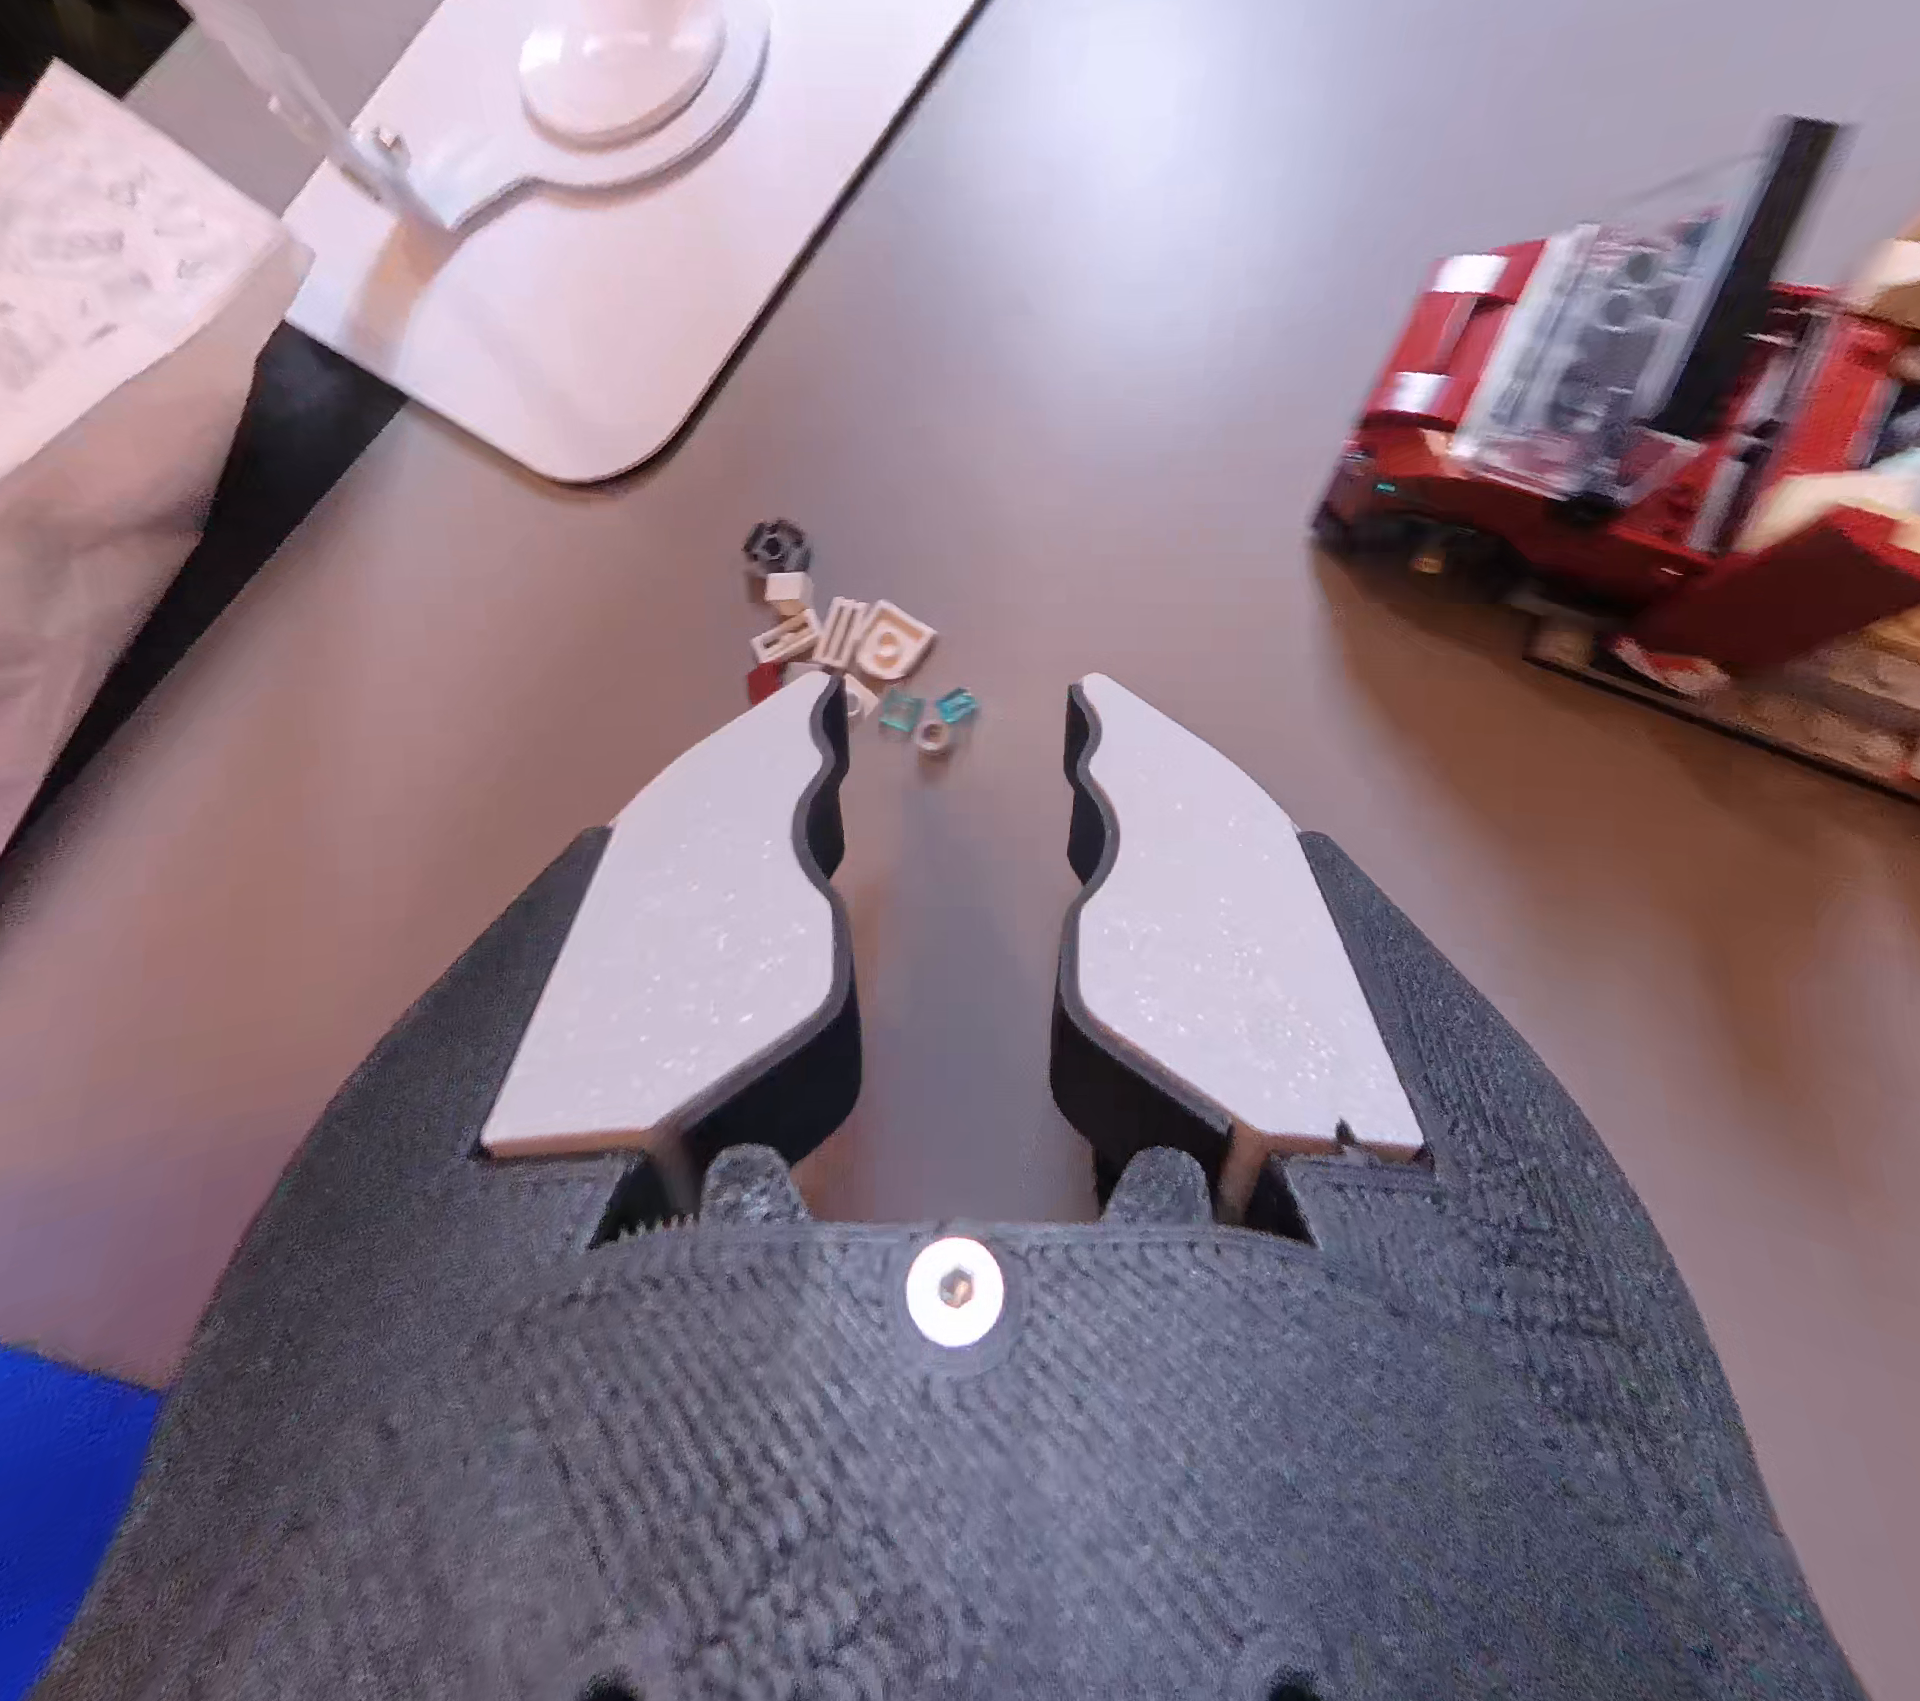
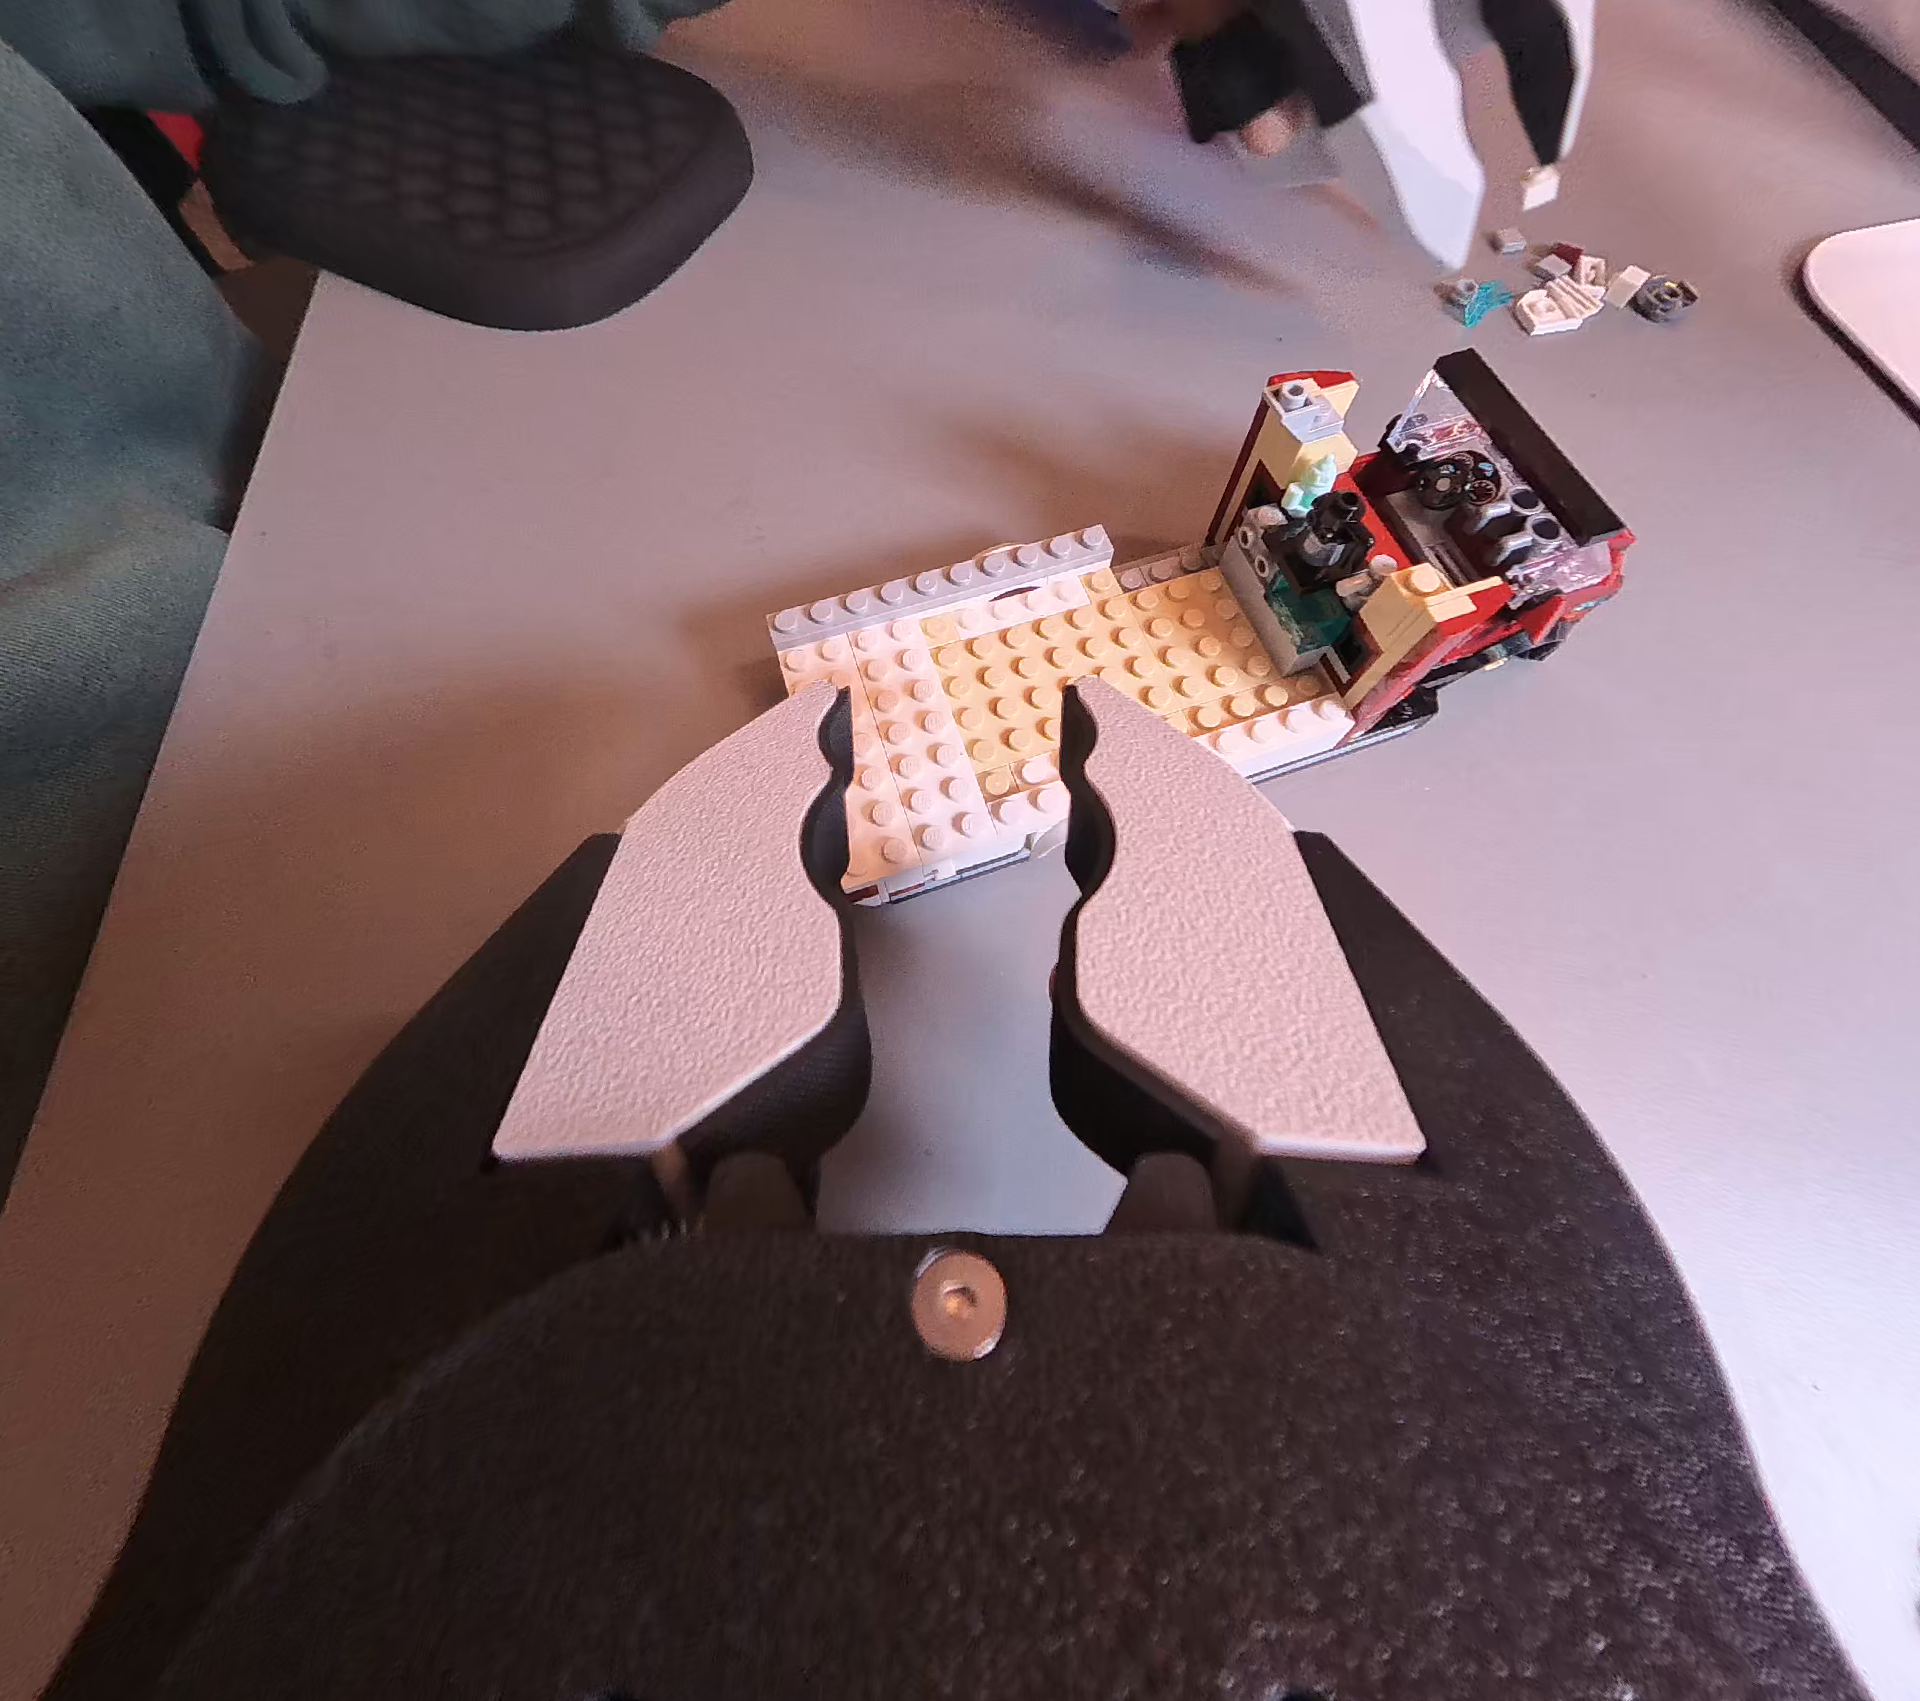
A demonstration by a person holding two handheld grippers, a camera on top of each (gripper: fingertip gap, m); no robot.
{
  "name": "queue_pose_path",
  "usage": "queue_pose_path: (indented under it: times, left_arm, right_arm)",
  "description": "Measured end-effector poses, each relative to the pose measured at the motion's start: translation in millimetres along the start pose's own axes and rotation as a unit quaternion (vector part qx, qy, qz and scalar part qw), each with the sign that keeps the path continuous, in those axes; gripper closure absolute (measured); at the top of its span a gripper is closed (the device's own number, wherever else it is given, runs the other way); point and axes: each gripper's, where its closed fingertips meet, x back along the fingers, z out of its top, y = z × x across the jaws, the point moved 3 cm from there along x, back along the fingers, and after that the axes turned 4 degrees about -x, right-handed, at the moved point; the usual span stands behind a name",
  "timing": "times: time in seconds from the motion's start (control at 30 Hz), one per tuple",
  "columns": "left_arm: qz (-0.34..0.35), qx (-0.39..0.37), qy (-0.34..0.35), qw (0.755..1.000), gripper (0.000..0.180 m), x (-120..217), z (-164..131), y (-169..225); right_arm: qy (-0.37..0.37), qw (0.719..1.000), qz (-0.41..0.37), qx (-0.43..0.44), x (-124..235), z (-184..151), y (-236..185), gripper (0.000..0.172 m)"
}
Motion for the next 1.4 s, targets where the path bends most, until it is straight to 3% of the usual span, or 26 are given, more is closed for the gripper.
queue_pose_path:
  times: [0.2, 0.53, 0.6, 0.73, 0.8, 0.9, 1.0, 1.13, 1.23, 1.4]
  left_arm:
    - [-0.014, -0.064, 0.028, 0.997, 0.132, 16, -8, 32]
    - [-0.040, 0.000, 0.012, 0.999, 0.097, -13, -22, 10]
    - [-0.071, 0.028, 0.005, 0.997, 0.089, -14, -25, 16]
    - [-0.063, 0.023, 0.039, 0.997, 0.088, 0, -16, 17]
    - [-0.071, 0.025, 0.055, 0.996, 0.092, 8, -11, 21]
    - [-0.124, -0.009, 0.087, 0.988, 0.118, 25, -1, 46]
    - [-0.201, -0.058, 0.108, 0.972, 0.138, 47, 11, 90]
    - [-0.279, -0.132, 0.115, 0.944, 0.143, 70, 21, 156]
    - [-0.270, -0.222, 0.079, 0.934, 0.142, 67, 12, 188]
    - [-0.222, -0.243, 0.049, 0.943, 0.138, 53, 7, 178]
  right_arm:
    - [0.000, 1.000, -0.003, -0.001, -2, -1, 1, 0.133]
    - [-0.004, 1.000, -0.006, 0.001, -4, -1, -1, 0.133]
    - [-0.004, 1.000, -0.004, -0.001, -4, -2, -1, 0.133]
    - [-0.005, 1.000, -0.001, 0.000, -4, -3, -1, 0.133]
    - [-0.004, 1.000, -0.001, 0.000, -4, -3, -1, 0.134]
    - [-0.002, 1.000, -0.004, 0.001, -3, -3, 1, 0.134]
    - [-0.014, 1.000, -0.005, 0.008, -3, -7, 1, 0.134]
    - [-0.033, 0.999, 0.025, 0.019, -5, -13, -8, 0.134]
    - [-0.049, 0.998, 0.023, 0.040, -10, -15, -13, 0.134]
    - [-0.089, 0.992, -0.008, 0.092, -15, -19, -16, 0.138]
